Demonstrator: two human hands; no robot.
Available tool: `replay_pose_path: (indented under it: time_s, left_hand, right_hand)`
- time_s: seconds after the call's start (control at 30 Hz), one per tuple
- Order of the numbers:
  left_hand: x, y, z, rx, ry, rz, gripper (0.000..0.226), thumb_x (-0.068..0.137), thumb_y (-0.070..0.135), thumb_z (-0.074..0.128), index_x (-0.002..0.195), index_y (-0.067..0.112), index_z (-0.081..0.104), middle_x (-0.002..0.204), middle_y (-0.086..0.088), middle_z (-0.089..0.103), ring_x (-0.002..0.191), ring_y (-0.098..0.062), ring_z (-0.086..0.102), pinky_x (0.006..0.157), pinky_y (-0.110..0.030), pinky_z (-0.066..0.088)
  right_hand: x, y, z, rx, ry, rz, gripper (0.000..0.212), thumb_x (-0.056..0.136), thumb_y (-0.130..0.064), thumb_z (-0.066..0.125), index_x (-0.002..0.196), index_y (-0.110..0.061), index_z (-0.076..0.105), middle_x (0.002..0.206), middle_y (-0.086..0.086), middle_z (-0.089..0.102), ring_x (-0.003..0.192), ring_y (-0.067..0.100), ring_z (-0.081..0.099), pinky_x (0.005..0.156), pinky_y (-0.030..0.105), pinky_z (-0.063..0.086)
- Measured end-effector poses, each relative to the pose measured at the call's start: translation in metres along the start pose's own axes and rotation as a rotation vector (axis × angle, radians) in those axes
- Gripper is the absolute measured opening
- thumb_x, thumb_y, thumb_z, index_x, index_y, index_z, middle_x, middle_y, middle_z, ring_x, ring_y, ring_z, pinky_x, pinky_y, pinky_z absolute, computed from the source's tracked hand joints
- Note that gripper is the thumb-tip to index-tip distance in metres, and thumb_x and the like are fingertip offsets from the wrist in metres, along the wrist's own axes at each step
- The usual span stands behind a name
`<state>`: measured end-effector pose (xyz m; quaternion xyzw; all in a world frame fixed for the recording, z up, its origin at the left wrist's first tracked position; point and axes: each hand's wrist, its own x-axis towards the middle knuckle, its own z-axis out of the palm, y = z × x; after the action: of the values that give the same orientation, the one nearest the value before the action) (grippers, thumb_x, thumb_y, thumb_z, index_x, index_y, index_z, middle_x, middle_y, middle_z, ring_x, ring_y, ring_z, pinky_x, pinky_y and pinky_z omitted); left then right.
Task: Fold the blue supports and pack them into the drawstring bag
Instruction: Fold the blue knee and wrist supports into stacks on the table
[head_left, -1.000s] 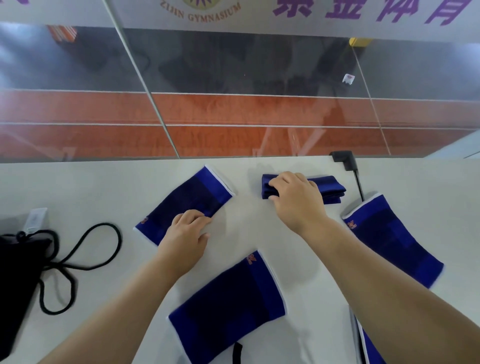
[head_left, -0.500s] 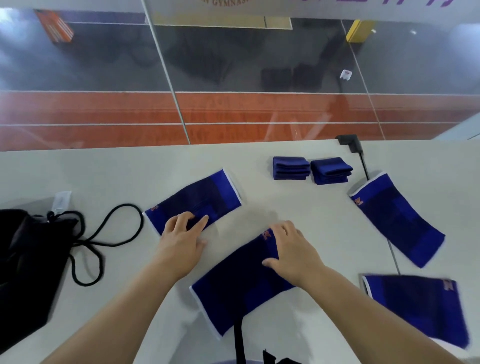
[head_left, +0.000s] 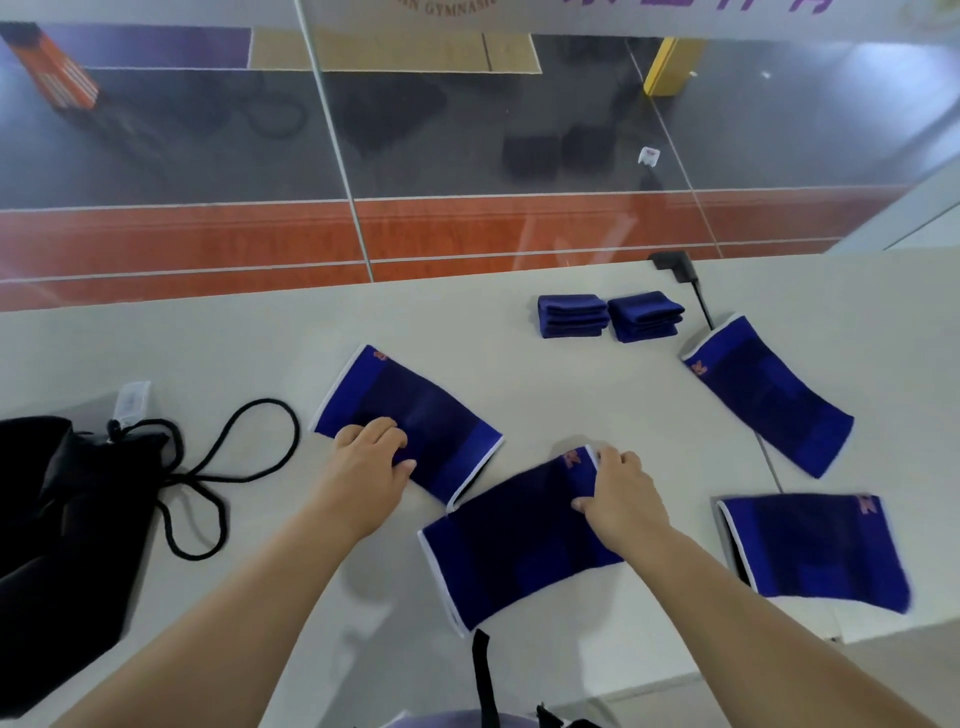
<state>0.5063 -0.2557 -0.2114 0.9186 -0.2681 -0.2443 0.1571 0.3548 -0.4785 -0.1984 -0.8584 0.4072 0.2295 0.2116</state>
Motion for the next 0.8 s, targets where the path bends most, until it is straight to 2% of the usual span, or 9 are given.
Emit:
replay_pose_path:
  time_s: [0.13,0.27,0.37,0.43,0.53,0.6,0.63,0.7,0.8]
  left_hand:
    - [0.0,0.002,0.004,0.094,-0.05,0.011,0.048,0.095,0.036,0.047,0.141,0.024,0.039,0.148,0.002,0.031,0.133,-0.028,0.025,0.111,-0.033,0.025]
    - [0.001,0.0,0.006,0.091,-0.12,0.057,0.051,0.089,0.012,0.056,0.138,0.019,0.042,0.152,-0.001,0.026,0.146,-0.03,0.009,0.118,-0.035,0.015]
    - [0.004,-0.003,0.005,0.065,-0.149,0.068,0.052,0.084,-0.001,0.056,0.132,0.018,0.048,0.151,-0.001,0.028,0.147,-0.028,0.01,0.118,-0.035,0.02]
    - [0.005,0.0,0.003,0.06,-0.162,0.055,0.048,0.084,0.0,0.055,0.128,0.02,0.052,0.151,0.001,0.03,0.147,-0.027,0.01,0.117,-0.035,0.022]
    - [0.0,0.016,0.001,0.065,-0.12,0.08,0.034,0.089,0.021,0.056,0.124,0.025,0.055,0.146,0.007,0.037,0.141,-0.025,0.022,0.114,-0.035,0.026]
    - [-0.005,0.032,0.001,-0.024,-0.083,0.124,0.028,0.089,0.028,0.057,0.118,0.025,0.059,0.135,0.009,0.047,0.129,-0.021,0.036,0.108,-0.034,0.034]
    - [-0.008,0.04,0.001,-0.104,-0.079,0.147,0.025,0.089,0.029,0.058,0.113,0.025,0.061,0.127,0.01,0.052,0.122,-0.018,0.043,0.104,-0.034,0.038]
    - [-0.013,0.058,-0.002,-0.261,-0.11,0.179,0.02,0.088,0.031,0.06,0.107,0.026,0.064,0.114,0.013,0.057,0.108,-0.008,0.052,0.096,-0.029,0.045]
    - [-0.02,0.081,-0.012,-0.453,-0.214,0.148,0.016,0.089,0.039,0.058,0.103,0.033,0.063,0.108,0.017,0.06,0.099,0.0,0.057,0.085,-0.018,0.045]
  right_hand:
    - [-0.005,0.009,0.001,0.057,0.001,0.008,0.051,0.083,-0.024,0.071,0.122,-0.01,0.042,0.12,0.011,0.045,0.104,0.028,0.053,0.085,0.037,0.05]
    - [-0.01,0.017,-0.003,0.088,0.01,0.009,0.041,0.086,-0.024,0.067,0.117,-0.014,0.043,0.116,0.007,0.052,0.1,0.026,0.057,0.08,0.037,0.051]
    - [-0.014,0.019,-0.01,0.138,0.01,-0.005,0.027,0.089,-0.025,0.061,0.108,-0.017,0.044,0.104,0.004,0.061,0.088,0.022,0.06,0.075,0.037,0.052]
    - [-0.017,0.02,-0.017,0.191,0.012,-0.029,0.021,0.089,-0.026,0.061,0.102,-0.019,0.046,0.096,0.001,0.061,0.08,0.018,0.06,0.071,0.035,0.053]
    - [-0.021,0.015,-0.035,0.361,0.0,-0.073,0.021,0.089,-0.022,0.06,0.104,-0.026,0.045,0.082,-0.002,0.059,0.064,0.01,0.056,0.058,0.025,0.047]
    - [-0.025,0.01,-0.048,0.461,0.009,-0.122,0.03,0.089,-0.017,0.058,0.106,-0.036,0.044,0.068,0.0,0.052,0.054,0.01,0.049,0.052,0.023,0.041]
    - [-0.026,0.007,-0.055,0.5,0.016,-0.143,0.026,0.088,-0.015,0.058,0.102,-0.036,0.05,0.065,0.004,0.051,0.054,0.012,0.048,0.052,0.024,0.042]
    - [-0.03,0.001,-0.07,0.592,-0.025,-0.15,0.013,0.09,-0.015,0.057,0.093,-0.026,0.063,0.073,0.011,0.059,0.058,0.015,0.053,0.051,0.027,0.048]
    - [-0.035,-0.007,-0.089,0.873,-0.274,-0.107,0.025,0.094,-0.003,0.044,0.102,-0.01,0.067,0.088,0.01,0.069,0.067,0.016,0.069,0.054,0.03,0.056]
